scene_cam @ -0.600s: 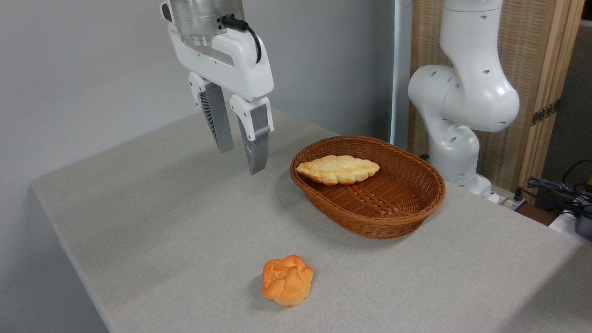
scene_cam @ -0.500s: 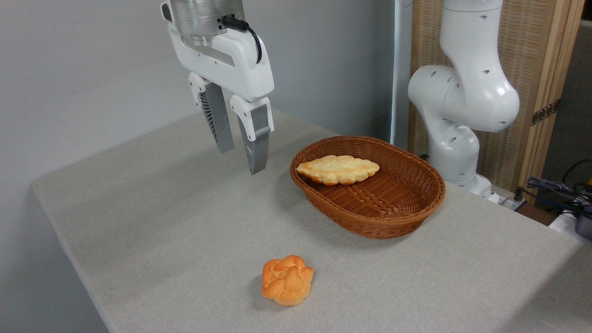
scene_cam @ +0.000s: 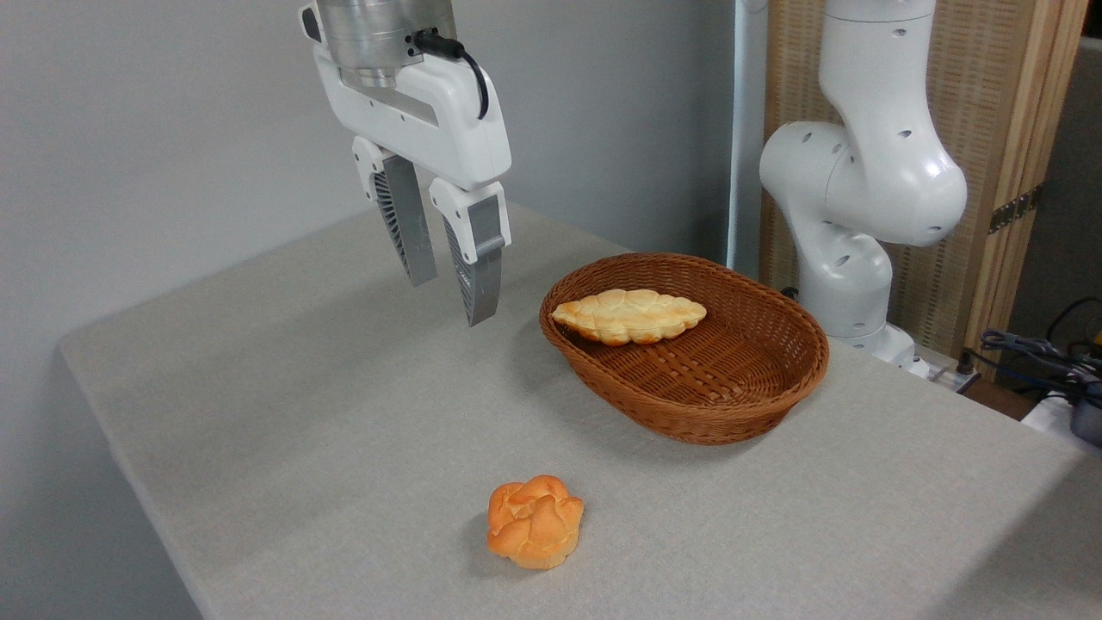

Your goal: Put bread into the basket

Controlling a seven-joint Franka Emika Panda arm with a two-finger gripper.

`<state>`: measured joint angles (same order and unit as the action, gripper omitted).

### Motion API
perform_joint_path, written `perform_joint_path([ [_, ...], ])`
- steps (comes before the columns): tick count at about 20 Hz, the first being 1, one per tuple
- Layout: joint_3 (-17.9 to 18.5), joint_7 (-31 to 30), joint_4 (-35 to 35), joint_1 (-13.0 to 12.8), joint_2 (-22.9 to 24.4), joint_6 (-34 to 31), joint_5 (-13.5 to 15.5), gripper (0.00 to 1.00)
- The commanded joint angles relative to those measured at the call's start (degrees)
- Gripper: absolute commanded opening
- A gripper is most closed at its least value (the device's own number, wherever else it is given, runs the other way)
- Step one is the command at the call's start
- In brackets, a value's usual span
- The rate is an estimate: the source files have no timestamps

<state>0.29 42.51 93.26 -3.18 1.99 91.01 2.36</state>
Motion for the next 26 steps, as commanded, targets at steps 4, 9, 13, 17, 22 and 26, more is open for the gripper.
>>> perform_joint_path([
  [4, 0.15, -0.32, -0.27, 0.28, -0.15, -1.44, 0.89, 1.0],
  [9, 0.15, -0.32, 0.34, 0.63, 0.03, -1.36, 0.63, 1.0],
  [13, 0.15, -0.23, 3.76, 1.86, 0.21, 4.5, 0.01, 1.0],
  [17, 0.15, -0.32, 9.92, 2.04, 0.47, 13.92, -2.17, 1.0],
  [22, 0.5, 0.99, 17.57, 2.39, 0.21, 22.2, -8.14, 1.0],
  [26, 2.52, 2.93, 23.36, 2.39, -0.41, 27.45, -10.71, 1.0],
])
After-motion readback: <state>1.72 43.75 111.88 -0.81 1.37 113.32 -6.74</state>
